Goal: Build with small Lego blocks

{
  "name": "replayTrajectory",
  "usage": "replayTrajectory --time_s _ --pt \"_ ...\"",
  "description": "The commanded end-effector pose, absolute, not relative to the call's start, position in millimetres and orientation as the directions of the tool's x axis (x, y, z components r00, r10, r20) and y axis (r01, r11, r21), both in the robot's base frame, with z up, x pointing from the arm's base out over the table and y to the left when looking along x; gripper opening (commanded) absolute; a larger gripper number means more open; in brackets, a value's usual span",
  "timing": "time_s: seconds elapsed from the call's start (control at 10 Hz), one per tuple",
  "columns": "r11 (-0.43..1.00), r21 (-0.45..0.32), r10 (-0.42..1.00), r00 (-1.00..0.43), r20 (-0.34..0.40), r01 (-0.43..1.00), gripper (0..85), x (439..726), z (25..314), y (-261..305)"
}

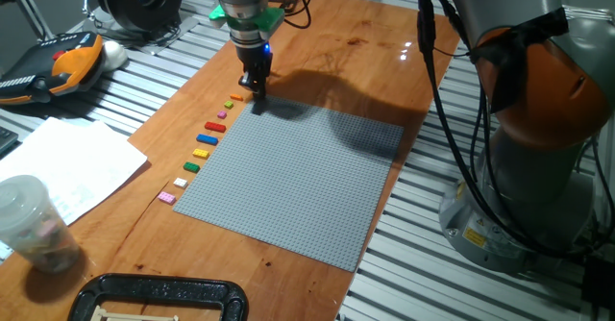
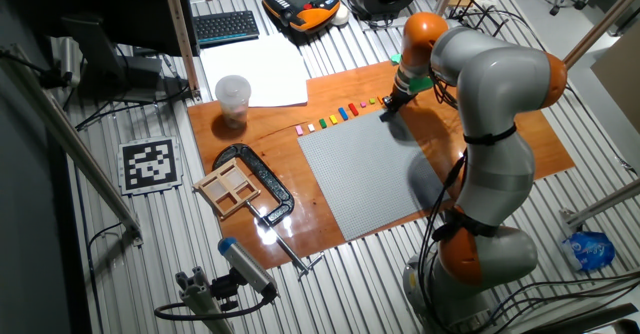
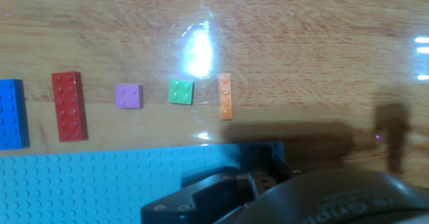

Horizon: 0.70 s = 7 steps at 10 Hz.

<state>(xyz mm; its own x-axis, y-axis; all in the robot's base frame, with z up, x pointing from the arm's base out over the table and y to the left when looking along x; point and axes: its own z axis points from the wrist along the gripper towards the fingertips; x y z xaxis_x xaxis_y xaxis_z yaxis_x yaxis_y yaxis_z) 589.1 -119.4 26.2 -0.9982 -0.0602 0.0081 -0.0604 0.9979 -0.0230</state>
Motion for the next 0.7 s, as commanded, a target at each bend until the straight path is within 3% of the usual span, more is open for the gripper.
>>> replayTrajectory --time_s 0.0,0.6 --pt "0.998 -0.023 -0.06 -0.998 0.007 -0.06 0.0 588.8 23.2 -119.6" --pt "0.998 -0.018 -0.06 -0.998 0.002 -0.06 0.0 587.4 17.8 -122.8"
